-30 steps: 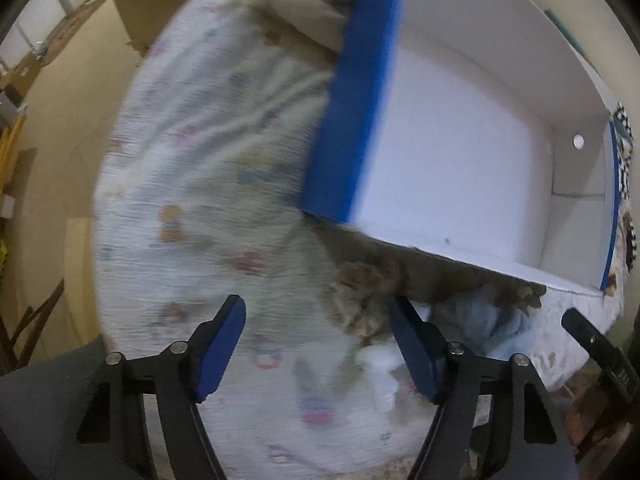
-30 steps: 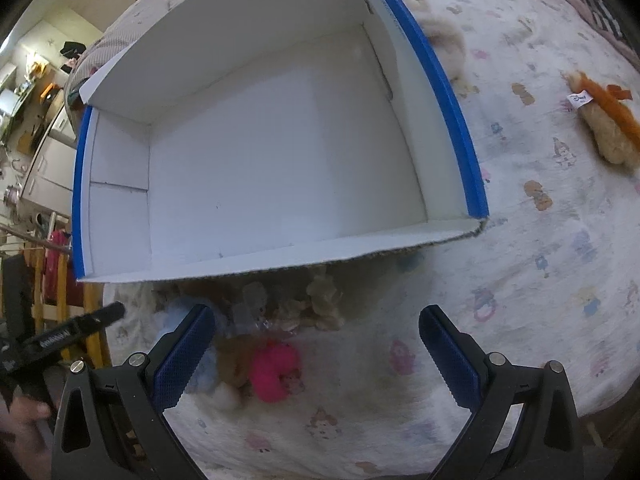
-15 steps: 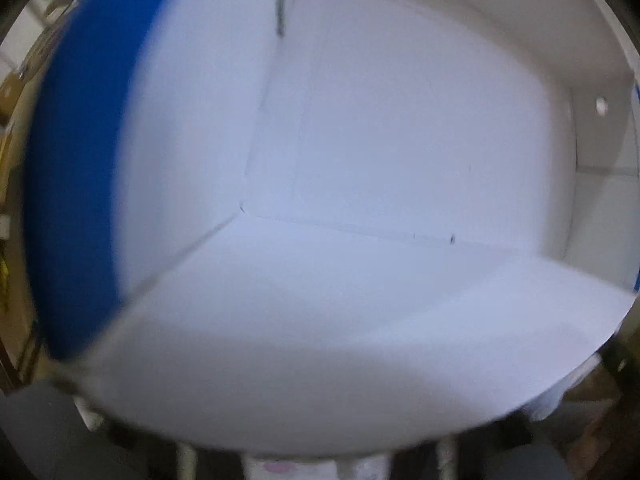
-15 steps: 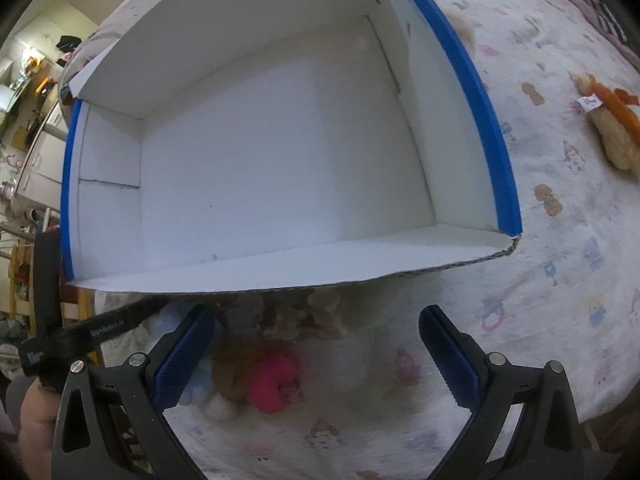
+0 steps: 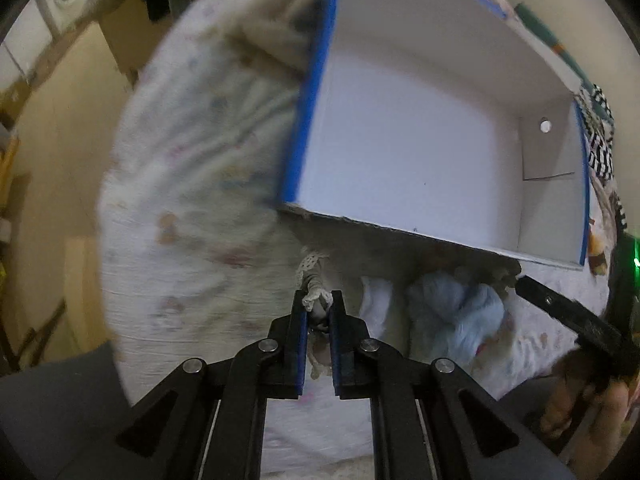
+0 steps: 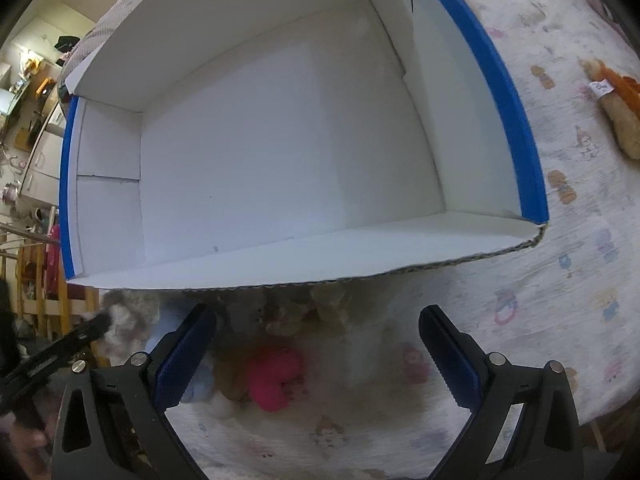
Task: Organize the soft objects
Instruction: 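Grasp the beige lace scrunchie with the left tool while the right tool grasps the cream fluffy piece, then carry both held items up and over into the open box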
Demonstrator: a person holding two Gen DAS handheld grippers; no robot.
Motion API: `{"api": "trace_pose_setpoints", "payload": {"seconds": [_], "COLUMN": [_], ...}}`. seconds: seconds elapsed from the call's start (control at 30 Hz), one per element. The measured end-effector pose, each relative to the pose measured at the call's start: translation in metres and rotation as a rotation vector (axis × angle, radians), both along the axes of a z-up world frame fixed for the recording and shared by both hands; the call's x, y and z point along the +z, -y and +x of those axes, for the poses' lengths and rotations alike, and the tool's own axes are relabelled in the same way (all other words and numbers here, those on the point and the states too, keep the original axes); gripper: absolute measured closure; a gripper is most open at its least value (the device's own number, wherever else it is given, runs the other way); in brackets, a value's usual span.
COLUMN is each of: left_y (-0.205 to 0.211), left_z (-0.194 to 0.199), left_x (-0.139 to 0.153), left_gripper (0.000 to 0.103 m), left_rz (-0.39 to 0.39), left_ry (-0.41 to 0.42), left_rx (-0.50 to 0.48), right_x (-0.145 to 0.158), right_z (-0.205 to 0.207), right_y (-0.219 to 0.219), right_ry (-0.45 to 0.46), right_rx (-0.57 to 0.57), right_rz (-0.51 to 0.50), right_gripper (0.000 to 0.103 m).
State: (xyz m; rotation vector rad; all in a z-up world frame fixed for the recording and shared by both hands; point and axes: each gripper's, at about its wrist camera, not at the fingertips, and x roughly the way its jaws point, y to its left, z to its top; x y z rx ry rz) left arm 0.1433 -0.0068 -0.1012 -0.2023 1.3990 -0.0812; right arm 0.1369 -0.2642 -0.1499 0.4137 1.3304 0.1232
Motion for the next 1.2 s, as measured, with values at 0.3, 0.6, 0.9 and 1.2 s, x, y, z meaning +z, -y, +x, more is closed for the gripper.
{"api": "trace_pose_setpoints", "payload": {"seconds": [0.3, 0.6, 0.9, 1.2], "left_y": [-0.036, -0.013, -0.023, -0.052], "left_z": [-0.024, -0.023, -0.025, -0.039], "left_x": [0.034, 0.015, 0.011, 0.027], "left_gripper": [0.094, 0.094, 0.094, 0.094], "left_rz": [0.042, 0.088, 0.098, 0.137], "left_ry": [0.120, 0.141, 0.134, 0.198], "left_rx": [0.038, -0.006, 0.032, 0.145], "right_x": [-0.022, -0.021, 0.007, 0.058], "right_z": [0.008, 0.011, -0.017, -0.046], "right_y": [-0.018, -0.031, -0.022, -0.037], "right_ry": [-0.054, -0.003, 0.086, 0.283], "right_rx": [0.028, 0.068, 0.088, 0.178], "right_rz": [-0.065, -0.130, -0.076, 0.041], "right_gripper": [0.021, 0.085, 0.086, 0.086]}}
